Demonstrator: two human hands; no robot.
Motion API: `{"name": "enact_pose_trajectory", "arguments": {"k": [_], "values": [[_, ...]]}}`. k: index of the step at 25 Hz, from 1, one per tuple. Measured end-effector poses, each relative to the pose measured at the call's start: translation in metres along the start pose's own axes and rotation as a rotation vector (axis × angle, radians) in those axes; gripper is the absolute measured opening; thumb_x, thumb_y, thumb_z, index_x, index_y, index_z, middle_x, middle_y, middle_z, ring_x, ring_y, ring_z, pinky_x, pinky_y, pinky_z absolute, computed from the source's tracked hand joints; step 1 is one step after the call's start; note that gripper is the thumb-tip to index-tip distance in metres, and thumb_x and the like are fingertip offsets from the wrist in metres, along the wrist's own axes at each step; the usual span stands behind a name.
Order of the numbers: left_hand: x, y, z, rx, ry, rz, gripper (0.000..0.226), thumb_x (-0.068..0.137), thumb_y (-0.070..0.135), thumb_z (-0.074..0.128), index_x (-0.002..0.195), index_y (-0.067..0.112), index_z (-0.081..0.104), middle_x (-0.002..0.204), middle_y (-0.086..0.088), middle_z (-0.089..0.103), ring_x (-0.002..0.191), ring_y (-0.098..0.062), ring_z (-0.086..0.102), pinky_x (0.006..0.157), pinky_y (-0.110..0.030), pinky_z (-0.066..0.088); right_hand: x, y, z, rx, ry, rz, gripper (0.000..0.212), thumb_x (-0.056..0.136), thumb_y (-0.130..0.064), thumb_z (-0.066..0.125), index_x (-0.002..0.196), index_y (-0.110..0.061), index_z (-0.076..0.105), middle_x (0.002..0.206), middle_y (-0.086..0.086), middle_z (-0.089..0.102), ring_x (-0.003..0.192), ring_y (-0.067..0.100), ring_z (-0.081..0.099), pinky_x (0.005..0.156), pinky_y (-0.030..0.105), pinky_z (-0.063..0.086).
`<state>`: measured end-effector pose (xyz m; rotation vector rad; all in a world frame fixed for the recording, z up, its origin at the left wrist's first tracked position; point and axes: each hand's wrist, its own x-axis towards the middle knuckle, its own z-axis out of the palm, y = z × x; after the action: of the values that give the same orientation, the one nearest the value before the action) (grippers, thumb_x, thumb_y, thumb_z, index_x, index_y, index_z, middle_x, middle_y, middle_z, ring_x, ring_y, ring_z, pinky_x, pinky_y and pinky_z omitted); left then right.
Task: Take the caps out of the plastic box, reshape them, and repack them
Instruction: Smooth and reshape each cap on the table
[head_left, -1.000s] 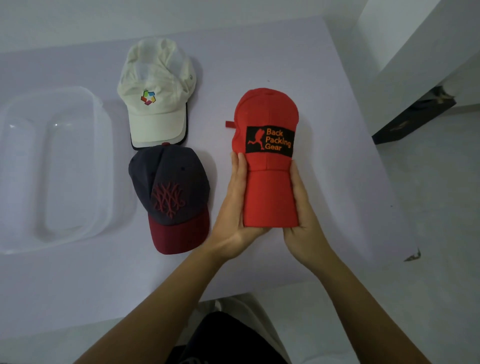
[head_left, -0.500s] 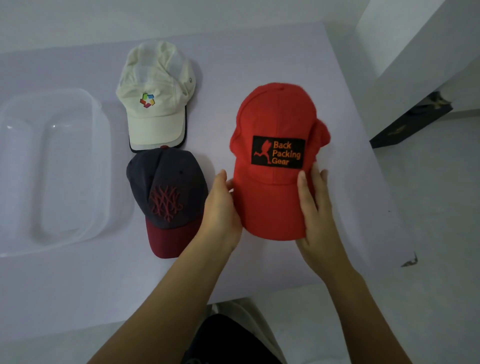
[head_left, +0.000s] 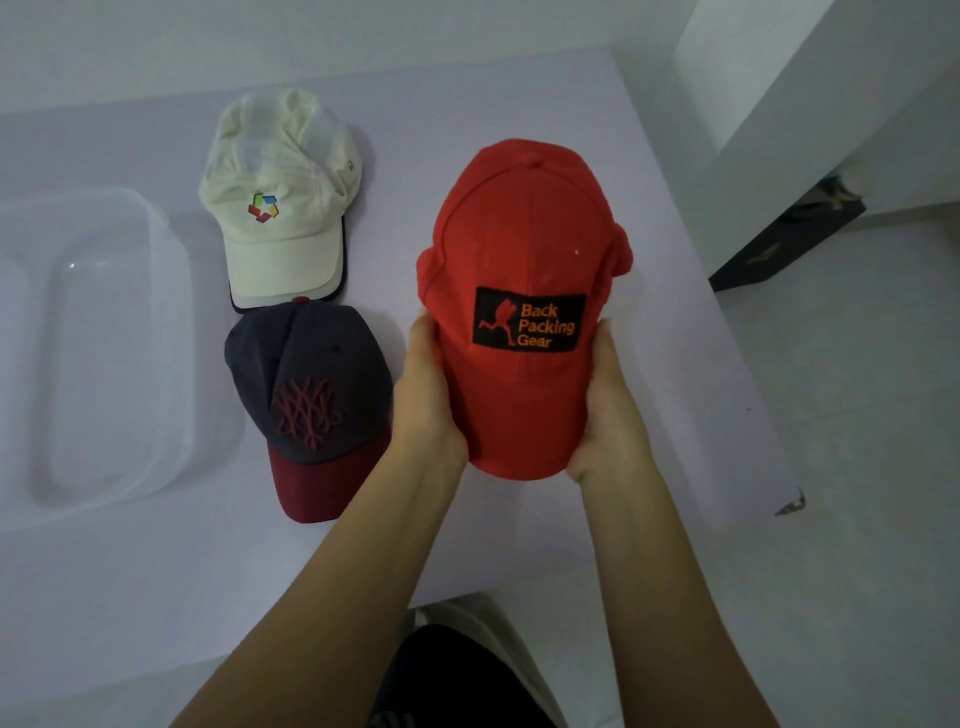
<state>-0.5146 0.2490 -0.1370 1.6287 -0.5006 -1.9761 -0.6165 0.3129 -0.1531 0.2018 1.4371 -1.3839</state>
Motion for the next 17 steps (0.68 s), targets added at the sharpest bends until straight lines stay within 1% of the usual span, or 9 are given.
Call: {"name": "enact_pose_trajectory", "arguments": {"k": [2, 4, 7, 9, 12, 13, 15, 16, 17], "values": [[-0.001, 0.004, 0.000, -0.037, -0.022, -0.036, 0.038, 0.078, 0.052, 0.061, 0.100, 0.024, 0.076, 0.094, 0.002, 0.077, 0.093, -0.019, 0.071, 0.087, -0.037, 0.053, 0.000, -0.001, 0.003, 0.078, -0.035, 0.010, 0.058, 0.075, -0.074, 0.051, 0.111, -0.032, 0.069, 0.108, -0.002, 0.073, 0.099, 0.019, 0.067, 0.087, 0.038, 0.052], [-0.002, 0.006, 0.000, -0.075, 0.003, -0.062, 0.035, 0.077, 0.048, 0.064, 0.099, 0.023, 0.076, 0.093, 0.002, 0.077, 0.089, -0.019, 0.070, 0.083, -0.035, 0.053, 0.000, -0.002, 0.006, 0.144, -0.049, 0.015, 0.051, 0.079, -0.067, 0.053, 0.111, -0.031, 0.070, 0.104, -0.002, 0.074, 0.098, 0.019, 0.068, 0.086, 0.038, 0.053], [-0.001, 0.008, 0.000, -0.118, 0.081, -0.066, 0.019, 0.075, 0.041, 0.066, 0.079, 0.024, 0.075, 0.081, 0.004, 0.074, 0.079, -0.018, 0.067, 0.077, -0.034, 0.051, 0.000, 0.001, 0.007, 0.156, -0.030, 0.019, 0.045, 0.080, -0.061, 0.057, 0.108, -0.029, 0.071, 0.103, 0.002, 0.074, 0.098, 0.023, 0.069, 0.091, 0.042, 0.051], [0.002, 0.007, -0.003, -0.111, 0.091, -0.063, 0.019, 0.073, 0.041, 0.068, 0.072, 0.023, 0.073, 0.080, 0.004, 0.073, 0.082, -0.019, 0.067, 0.081, -0.036, 0.052, 0.001, 0.003, 0.009, 0.137, -0.011, -0.017, 0.047, 0.077, -0.061, 0.060, 0.108, -0.028, 0.071, 0.104, 0.001, 0.074, 0.097, 0.023, 0.070, 0.091, 0.043, 0.052], [0.003, 0.013, -0.003, -0.027, 0.010, -0.018, 0.037, 0.076, 0.052, 0.066, 0.096, 0.022, 0.074, 0.093, 0.004, 0.076, 0.092, -0.017, 0.069, 0.083, -0.036, 0.052, -0.001, -0.004, 0.009, 0.086, 0.045, -0.126, 0.045, 0.081, -0.059, 0.057, 0.111, -0.029, 0.069, 0.102, -0.002, 0.074, 0.092, 0.017, 0.071, 0.081, 0.036, 0.056], [0.002, 0.016, -0.003, 0.020, 0.009, 0.013, 0.041, 0.079, 0.051, 0.064, 0.103, 0.020, 0.072, 0.097, 0.001, 0.075, 0.095, -0.016, 0.067, 0.082, -0.034, 0.051, -0.001, -0.007, 0.008, 0.077, 0.081, -0.183, 0.040, 0.085, -0.055, 0.054, 0.110, -0.028, 0.068, 0.099, 0.000, 0.075, 0.090, 0.016, 0.071, 0.078, 0.035, 0.057], [0.003, 0.024, -0.003, 0.097, 0.005, 0.074, 0.038, 0.085, 0.044, 0.059, 0.111, 0.016, 0.068, 0.104, -0.003, 0.071, 0.104, -0.016, 0.063, 0.088, -0.033, 0.047, -0.004, -0.013, 0.007, -0.012, 0.172, -0.344, 0.033, 0.093, -0.045, 0.047, 0.100, -0.021, 0.068, 0.094, 0.003, 0.073, 0.085, 0.016, 0.070, 0.077, 0.035, 0.055], [0.003, 0.029, -0.001, 0.102, -0.029, 0.080, 0.032, 0.087, 0.039, 0.057, 0.106, 0.017, 0.069, 0.099, -0.003, 0.071, 0.103, -0.017, 0.063, 0.091, -0.034, 0.045, -0.005, -0.015, 0.007, -0.081, 0.186, -0.409, 0.033, 0.096, -0.042, 0.043, 0.090, -0.019, 0.065, 0.087, 0.002, 0.069, 0.079, 0.014, 0.066, 0.074, 0.032, 0.053], [0.004, 0.033, 0.001, 0.089, -0.053, 0.084, 0.024, 0.089, 0.037, 0.055, 0.092, 0.020, 0.071, 0.087, -0.001, 0.072, 0.097, -0.017, 0.064, 0.090, -0.034, 0.046, -0.004, -0.019, 0.007, -0.164, 0.175, -0.434, 0.032, 0.098, -0.039, 0.040, 0.088, -0.017, 0.062, 0.084, 0.000, 0.065, 0.075, 0.012, 0.062, 0.070, 0.029, 0.051]]}}
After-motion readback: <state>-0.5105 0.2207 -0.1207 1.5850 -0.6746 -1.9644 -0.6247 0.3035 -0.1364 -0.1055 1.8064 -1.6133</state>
